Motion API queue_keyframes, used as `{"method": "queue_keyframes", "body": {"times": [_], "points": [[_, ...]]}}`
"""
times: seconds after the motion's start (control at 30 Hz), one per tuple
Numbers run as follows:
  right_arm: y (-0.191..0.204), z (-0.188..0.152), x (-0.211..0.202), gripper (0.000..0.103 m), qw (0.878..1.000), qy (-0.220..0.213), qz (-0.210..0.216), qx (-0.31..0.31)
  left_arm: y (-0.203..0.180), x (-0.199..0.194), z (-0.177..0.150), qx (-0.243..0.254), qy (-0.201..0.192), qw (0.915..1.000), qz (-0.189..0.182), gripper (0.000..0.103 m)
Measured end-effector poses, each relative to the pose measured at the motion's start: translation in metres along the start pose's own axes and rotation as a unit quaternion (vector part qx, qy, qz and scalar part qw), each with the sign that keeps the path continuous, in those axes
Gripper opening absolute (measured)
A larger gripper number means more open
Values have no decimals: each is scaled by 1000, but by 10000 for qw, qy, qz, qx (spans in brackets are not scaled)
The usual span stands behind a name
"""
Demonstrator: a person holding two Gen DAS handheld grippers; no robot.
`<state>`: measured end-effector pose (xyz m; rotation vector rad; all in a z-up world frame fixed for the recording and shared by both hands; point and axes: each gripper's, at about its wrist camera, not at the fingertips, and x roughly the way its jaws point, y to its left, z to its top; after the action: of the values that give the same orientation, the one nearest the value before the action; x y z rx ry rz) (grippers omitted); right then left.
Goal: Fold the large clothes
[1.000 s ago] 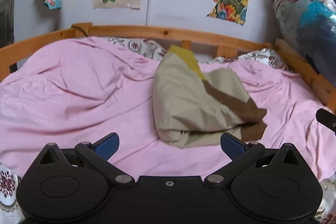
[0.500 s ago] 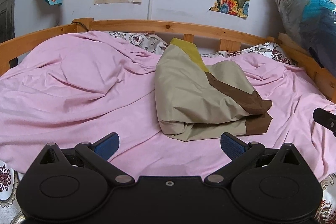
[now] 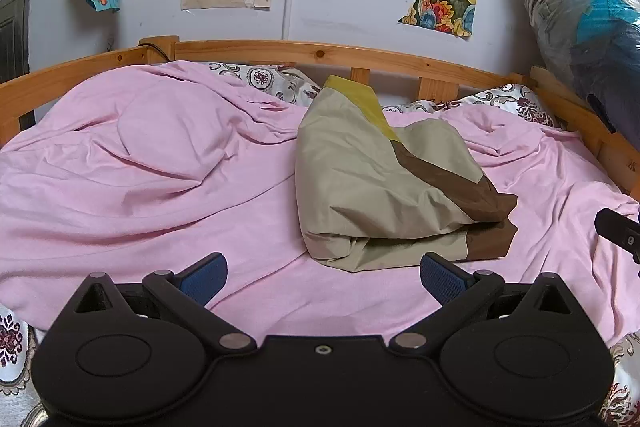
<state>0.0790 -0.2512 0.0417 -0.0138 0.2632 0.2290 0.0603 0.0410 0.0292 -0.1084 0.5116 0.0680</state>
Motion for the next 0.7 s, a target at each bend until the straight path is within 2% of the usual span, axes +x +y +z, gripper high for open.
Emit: {"method": "queue_keyframes", "body": {"times": [0.7], "points": [[0, 0, 0, 103, 10000, -2, -1, 0, -1, -1, 1, -2, 8, 10000, -4, 102]]}}
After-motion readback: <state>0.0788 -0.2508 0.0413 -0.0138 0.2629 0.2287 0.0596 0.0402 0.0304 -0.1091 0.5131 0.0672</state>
